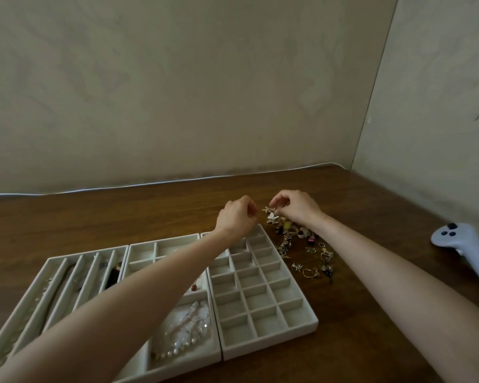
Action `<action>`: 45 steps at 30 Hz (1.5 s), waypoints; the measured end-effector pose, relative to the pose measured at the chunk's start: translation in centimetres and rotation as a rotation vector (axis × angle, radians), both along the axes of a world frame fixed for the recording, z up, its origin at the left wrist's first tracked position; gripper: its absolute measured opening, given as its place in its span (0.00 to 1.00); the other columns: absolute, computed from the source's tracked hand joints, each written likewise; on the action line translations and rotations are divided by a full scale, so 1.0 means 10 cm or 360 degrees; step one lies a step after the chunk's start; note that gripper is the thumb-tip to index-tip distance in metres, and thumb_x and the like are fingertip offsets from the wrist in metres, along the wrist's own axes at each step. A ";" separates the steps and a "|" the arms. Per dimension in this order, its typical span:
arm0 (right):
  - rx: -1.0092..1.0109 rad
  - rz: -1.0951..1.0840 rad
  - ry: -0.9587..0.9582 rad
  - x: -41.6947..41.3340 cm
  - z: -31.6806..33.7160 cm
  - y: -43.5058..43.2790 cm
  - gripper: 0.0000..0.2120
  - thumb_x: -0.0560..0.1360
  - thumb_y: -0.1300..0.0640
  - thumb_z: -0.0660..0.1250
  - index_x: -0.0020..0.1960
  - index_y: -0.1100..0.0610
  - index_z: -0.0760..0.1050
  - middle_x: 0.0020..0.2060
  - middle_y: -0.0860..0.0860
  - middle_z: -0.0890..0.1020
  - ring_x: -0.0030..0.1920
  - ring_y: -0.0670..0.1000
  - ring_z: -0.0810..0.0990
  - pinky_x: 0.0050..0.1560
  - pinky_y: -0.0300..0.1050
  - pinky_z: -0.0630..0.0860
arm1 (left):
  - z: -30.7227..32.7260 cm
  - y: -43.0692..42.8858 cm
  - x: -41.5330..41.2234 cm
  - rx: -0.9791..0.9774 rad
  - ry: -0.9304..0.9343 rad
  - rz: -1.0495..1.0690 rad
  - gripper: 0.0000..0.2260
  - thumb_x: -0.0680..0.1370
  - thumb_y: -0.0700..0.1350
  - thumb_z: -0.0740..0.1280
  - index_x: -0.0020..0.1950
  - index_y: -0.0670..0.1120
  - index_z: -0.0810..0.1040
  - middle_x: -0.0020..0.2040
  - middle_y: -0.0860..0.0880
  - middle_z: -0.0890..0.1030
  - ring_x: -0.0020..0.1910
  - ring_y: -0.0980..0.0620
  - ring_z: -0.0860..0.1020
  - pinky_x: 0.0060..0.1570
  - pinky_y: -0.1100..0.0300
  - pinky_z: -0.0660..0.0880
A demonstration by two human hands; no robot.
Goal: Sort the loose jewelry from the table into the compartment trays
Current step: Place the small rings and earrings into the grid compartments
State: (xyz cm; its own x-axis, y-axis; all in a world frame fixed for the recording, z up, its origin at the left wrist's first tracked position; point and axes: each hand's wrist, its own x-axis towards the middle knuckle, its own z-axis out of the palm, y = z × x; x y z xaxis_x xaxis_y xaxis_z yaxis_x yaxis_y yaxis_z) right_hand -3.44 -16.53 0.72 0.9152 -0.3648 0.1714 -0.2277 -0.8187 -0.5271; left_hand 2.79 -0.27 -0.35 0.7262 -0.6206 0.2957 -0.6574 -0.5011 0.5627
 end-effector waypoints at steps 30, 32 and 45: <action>-0.0336 0.0006 0.0280 0.24 -0.21 0.07 0.23 0.77 0.54 0.65 0.71 0.48 0.66 0.71 0.50 0.67 0.73 0.56 0.62 0.71 0.58 0.61 | 0.31 1.47 0.12 -0.0350 -0.0116 0.0004 0.10 0.71 0.40 0.73 0.50 0.42 0.78 0.42 0.48 0.82 0.38 0.54 0.81 0.42 0.61 0.79; -0.0397 0.0006 0.0254 0.24 -0.25 0.11 0.21 0.78 0.55 0.64 0.70 0.47 0.68 0.71 0.50 0.69 0.72 0.55 0.64 0.70 0.57 0.60 | 0.30 1.68 0.14 -0.0212 -0.0212 0.0011 0.09 0.70 0.39 0.74 0.49 0.42 0.80 0.42 0.49 0.81 0.38 0.57 0.79 0.41 0.68 0.76; -0.0207 -0.0007 -0.0190 0.16 -0.22 0.31 0.04 0.74 0.58 0.69 0.49 0.52 0.78 0.48 0.50 0.79 0.51 0.51 0.77 0.52 0.48 0.75 | 0.10 1.84 0.10 0.0312 -0.0679 -0.0246 0.06 0.74 0.40 0.70 0.50 0.43 0.81 0.45 0.54 0.72 0.37 0.54 0.78 0.41 0.60 0.78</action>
